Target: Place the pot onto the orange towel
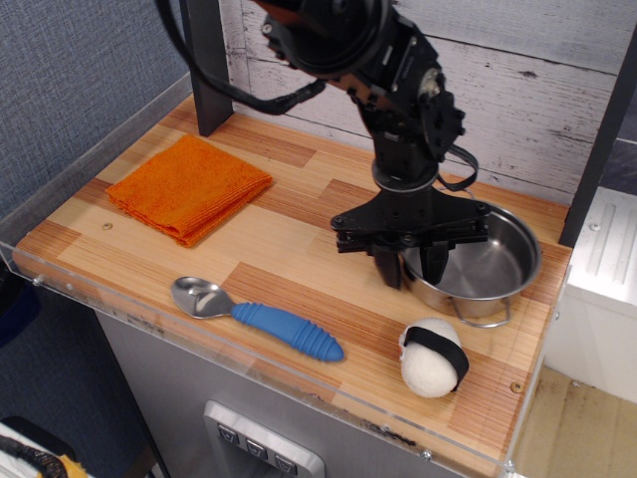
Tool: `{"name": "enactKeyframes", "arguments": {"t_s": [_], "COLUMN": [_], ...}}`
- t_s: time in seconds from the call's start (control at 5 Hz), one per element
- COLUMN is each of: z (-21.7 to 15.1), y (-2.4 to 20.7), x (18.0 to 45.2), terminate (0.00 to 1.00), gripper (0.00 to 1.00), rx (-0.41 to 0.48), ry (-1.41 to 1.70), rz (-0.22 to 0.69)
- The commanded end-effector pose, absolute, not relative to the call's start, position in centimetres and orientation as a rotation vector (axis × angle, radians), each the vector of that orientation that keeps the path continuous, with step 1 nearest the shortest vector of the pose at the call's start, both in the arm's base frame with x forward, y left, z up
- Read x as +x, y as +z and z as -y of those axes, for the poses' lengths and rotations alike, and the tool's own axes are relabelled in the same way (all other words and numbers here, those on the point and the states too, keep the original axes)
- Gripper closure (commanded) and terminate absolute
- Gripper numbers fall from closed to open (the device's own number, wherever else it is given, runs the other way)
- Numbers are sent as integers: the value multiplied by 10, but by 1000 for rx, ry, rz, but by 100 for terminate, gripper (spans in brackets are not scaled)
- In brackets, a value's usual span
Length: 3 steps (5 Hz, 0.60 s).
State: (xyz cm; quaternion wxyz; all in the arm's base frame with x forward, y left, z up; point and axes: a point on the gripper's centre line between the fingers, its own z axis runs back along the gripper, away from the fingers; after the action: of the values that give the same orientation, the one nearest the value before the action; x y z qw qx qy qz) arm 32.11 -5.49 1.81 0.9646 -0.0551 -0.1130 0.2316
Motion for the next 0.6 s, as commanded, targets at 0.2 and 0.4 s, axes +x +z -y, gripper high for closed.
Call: {"name": "enactKeyframes", "arguments": {"t_s": [0.2, 0.4], "z": [62, 59], "y": [34, 51], "x": [322, 322], "terminate": [0, 0], "gripper": [100, 100], "rx": [-95, -128], "ry": [417, 408], "rz": [257, 274]}}
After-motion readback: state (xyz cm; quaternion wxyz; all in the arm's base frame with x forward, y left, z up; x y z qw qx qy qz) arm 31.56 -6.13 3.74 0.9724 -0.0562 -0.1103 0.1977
